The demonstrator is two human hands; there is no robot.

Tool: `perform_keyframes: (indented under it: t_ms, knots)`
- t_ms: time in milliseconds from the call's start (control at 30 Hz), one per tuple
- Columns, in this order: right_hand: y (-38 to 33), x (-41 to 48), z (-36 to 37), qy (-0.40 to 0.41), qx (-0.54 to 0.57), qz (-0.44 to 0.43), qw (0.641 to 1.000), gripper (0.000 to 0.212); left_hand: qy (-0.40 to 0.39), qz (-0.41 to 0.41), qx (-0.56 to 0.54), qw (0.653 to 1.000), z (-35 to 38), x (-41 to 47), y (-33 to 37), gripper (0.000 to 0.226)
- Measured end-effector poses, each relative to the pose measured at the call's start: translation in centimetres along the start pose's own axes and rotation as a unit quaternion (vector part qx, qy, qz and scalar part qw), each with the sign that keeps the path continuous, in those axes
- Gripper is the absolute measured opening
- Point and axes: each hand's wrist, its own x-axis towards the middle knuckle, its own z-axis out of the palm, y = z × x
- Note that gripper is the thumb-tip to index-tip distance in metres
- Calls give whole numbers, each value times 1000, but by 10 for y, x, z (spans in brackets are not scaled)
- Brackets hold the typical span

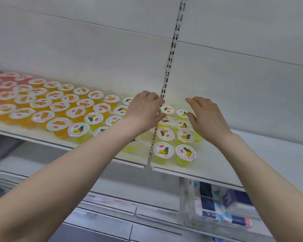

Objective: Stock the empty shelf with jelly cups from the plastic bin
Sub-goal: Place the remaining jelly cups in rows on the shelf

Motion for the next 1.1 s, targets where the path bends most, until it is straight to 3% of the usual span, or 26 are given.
perform_keyframes:
  t_ms: [133,667,1100]
  knots:
    - [-59,17,-2,-7,9,-26,1000,45,38,-19,38,998,-30,-42,-49,50]
    - [-363,62,20,36,87,-170,981,50,67,-123,157,978,-132,-267,-266,48]
    - [-632,84,77,0,194,-346,918,47,44,-329,174,927,-179,-485,-400,51]
